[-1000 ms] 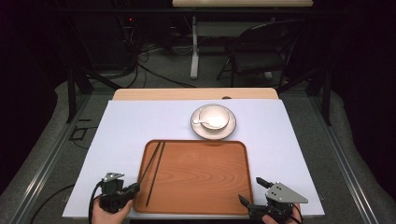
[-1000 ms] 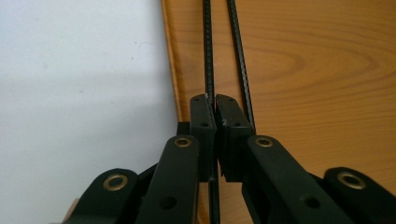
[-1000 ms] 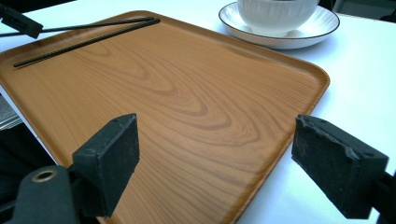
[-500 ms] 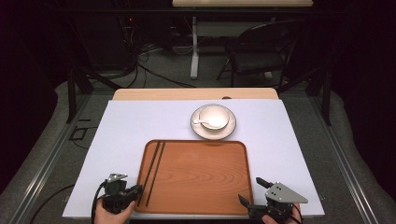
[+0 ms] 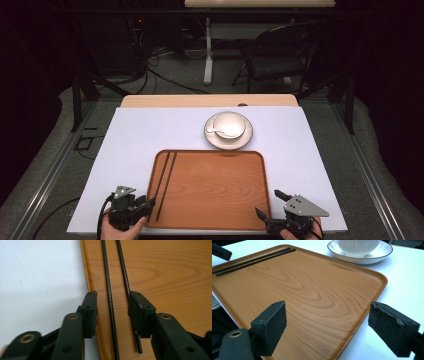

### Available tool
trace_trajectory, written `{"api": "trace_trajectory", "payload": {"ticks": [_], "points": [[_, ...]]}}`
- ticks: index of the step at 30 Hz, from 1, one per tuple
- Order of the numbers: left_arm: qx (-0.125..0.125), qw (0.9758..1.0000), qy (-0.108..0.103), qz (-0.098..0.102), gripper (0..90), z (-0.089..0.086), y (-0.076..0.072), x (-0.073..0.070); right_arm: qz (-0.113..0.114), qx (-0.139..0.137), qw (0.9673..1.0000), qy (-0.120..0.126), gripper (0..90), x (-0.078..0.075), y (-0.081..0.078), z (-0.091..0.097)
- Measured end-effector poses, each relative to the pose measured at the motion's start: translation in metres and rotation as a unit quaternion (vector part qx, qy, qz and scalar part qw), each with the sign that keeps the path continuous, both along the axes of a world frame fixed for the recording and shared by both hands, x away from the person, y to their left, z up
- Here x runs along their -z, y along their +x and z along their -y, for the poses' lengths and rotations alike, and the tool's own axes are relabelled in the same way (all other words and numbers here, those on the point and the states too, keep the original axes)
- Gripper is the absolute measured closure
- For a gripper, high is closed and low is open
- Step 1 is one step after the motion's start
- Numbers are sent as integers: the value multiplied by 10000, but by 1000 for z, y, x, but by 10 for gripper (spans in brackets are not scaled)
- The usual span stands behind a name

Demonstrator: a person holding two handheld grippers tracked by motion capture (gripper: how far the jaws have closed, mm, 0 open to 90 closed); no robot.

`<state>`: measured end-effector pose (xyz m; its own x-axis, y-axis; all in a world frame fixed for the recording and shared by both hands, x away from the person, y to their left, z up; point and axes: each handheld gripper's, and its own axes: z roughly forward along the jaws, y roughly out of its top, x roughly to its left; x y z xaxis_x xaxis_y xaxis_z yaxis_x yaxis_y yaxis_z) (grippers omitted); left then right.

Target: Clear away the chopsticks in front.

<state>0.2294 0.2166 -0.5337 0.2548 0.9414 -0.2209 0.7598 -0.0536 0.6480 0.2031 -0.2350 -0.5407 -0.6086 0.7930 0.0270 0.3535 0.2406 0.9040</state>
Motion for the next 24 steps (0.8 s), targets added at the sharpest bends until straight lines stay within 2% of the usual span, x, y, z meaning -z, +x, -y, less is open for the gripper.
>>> {"api": "trace_trajectory", "payload": {"ticks": [1, 2, 3, 4, 8, 11, 13, 14, 17, 19, 21, 23, 24], "points": [[48, 9996, 93, 260, 532, 0, -1, -1, -12, 6, 10000, -1, 148, 1, 0, -1], [48, 9996, 93, 260, 505, 0, -1, -1, -12, 6, 10000, -1, 148, 1, 0, -1], [106, 9988, 181, 440, 490, 0, -1, -3, -10, 14, 10000, -20, 148, 1, 0, -1], [106, 9988, 181, 440, 474, 0, -1, -3, -9, 20, 10000, -22, 148, 1, 0, -2], [165, 9978, -12, 643, 435, -3, 4, -9, -31, 45, 10000, -40, 148, 1, 1, 0], [200, 9969, 9, 755, 421, -7, 7, -14, -41, 57, 10000, -42, 148, 2, 2, 0], [167, 9964, -53, 830, 404, -12, 13, -19, -12, 78, 10000, -52, 148, 1, 2, 2], [168, 9966, -60, 802, 404, -14, 16, -21, -12, 78, 10000, -52, 148, 1, 2, 2], [71, 9962, -95, 857, 398, -22, 27, -22, 1, 147, 9999, -38, 148, 0, 2, 4], [-20, 9952, -1, 982, 398, -28, 34, -18, -8, 195, 9998, -27, 148, 0, 4, 7], [-65, 9950, 20, 996, 398, -30, 36, -16, -6, 221, 9997, -32, 148, 0, 4, 7], [-120, 9916, 290, 1253, 398, -34, 37, -8, -17, 271, 9996, -14, 148, 1, 5, 10], [-120, 9916, 290, 1253, 398, -34, 37, -8, -17, 271, 9996, -14, 148, 1, 5, 10]]}}
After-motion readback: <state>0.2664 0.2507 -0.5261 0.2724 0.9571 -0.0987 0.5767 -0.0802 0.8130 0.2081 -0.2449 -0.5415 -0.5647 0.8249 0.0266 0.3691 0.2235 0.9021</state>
